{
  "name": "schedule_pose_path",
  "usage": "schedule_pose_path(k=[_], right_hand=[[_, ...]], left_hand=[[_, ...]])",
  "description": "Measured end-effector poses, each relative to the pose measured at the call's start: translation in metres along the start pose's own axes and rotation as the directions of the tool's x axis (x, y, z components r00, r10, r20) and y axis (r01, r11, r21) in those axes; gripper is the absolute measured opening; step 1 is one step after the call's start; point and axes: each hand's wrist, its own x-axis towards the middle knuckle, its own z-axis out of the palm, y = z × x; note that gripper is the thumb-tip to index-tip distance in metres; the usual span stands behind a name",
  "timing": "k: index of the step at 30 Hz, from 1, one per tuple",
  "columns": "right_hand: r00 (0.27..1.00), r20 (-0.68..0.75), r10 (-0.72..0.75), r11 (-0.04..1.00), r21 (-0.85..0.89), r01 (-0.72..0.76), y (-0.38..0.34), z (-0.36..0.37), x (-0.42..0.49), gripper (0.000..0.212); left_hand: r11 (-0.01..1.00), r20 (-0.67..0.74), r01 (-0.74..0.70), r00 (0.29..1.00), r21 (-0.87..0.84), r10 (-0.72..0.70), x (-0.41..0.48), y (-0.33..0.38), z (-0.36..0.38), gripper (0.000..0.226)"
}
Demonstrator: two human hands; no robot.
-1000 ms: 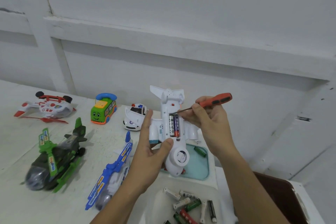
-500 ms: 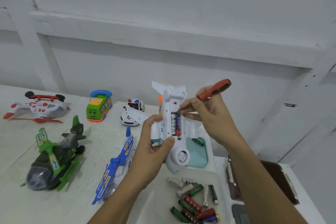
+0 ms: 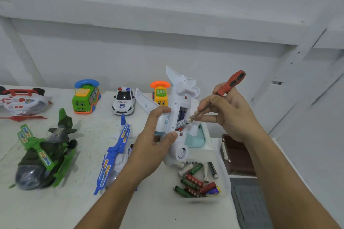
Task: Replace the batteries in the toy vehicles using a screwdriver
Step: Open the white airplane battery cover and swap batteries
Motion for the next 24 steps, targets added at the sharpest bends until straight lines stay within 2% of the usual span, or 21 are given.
schedule_pose_path(k=[2,5,7,10,12,14,17,19,24], right_hand=[[0.999,0.014,0.046,0.998,-0.036,-0.045,0.004,-0.005,-0.01,0.017],[0.981,0.093,0.169,0.97,-0.192,-0.149,0.009,-0.017,-0.026,0.016],[0.948,0.138,0.286,0.918,-0.324,-0.229,0.014,-0.025,-0.035,0.012],[0.922,0.082,0.379,0.814,-0.503,-0.29,0.025,-0.039,-0.042,0.007],[0.945,0.014,0.327,0.85,-0.441,-0.288,0.033,-0.043,-0.042,0.01],[0.968,-0.052,0.244,0.936,-0.247,-0.249,0.038,-0.041,-0.042,0.018],[0.985,-0.133,0.109,0.992,0.075,-0.1,0.043,-0.025,-0.041,0.031],[0.984,-0.181,0.01,0.98,0.198,0.026,0.048,-0.01,-0.04,0.028],[0.961,-0.216,-0.173,0.969,0.14,0.205,0.065,0.018,-0.045,0.021]], left_hand=[[0.999,0.009,-0.004,1.0,0.042,0.004,-0.003,0.0,0.001,0.055],[0.991,0.013,-0.031,0.999,0.13,0.029,-0.006,-0.002,0.003,0.055],[0.98,0.014,-0.046,0.999,0.193,0.044,-0.007,-0.002,0.004,0.055],[0.983,-0.003,-0.034,0.999,0.182,0.035,-0.01,-0.002,0.007,0.055],[0.992,-0.027,-0.007,1.0,0.129,0.01,-0.012,-0.003,0.009,0.055],[0.998,-0.049,0.027,0.999,0.052,-0.024,-0.013,-0.004,0.011,0.054],[0.998,-0.086,0.053,0.995,-0.039,-0.057,-0.017,-0.008,0.014,0.052],[0.992,-0.127,0.068,0.989,-0.11,-0.082,-0.019,-0.01,0.017,0.051],[0.974,-0.206,0.074,0.971,-0.215,-0.119,-0.022,-0.011,0.024,0.05]])
